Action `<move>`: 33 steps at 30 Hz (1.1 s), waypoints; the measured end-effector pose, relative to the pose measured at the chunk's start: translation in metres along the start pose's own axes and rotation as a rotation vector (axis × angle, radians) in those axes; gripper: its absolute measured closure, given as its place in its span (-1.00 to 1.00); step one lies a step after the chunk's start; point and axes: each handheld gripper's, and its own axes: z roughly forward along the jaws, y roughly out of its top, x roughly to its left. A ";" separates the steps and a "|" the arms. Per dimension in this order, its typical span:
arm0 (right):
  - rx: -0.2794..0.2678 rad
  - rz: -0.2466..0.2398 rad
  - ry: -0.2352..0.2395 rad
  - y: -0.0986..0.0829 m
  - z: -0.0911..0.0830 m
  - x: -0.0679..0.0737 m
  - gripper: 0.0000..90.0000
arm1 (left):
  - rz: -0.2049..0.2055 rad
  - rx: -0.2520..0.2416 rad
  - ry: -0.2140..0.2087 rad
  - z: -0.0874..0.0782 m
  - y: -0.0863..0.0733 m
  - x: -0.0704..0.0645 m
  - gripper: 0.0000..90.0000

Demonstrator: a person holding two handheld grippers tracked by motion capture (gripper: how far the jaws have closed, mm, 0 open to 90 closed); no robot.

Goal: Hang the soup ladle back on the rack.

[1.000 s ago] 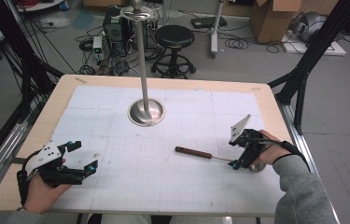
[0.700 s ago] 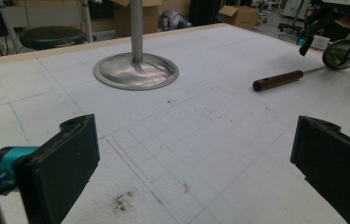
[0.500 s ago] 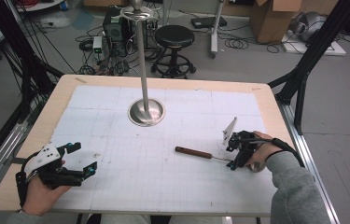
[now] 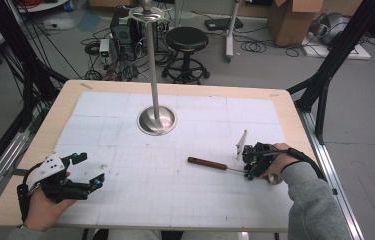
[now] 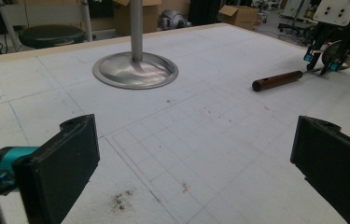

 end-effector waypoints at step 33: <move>-0.291 0.142 -0.070 -0.015 -0.036 0.015 0.89 | 0.008 -0.006 -0.009 0.002 0.002 0.000 -0.96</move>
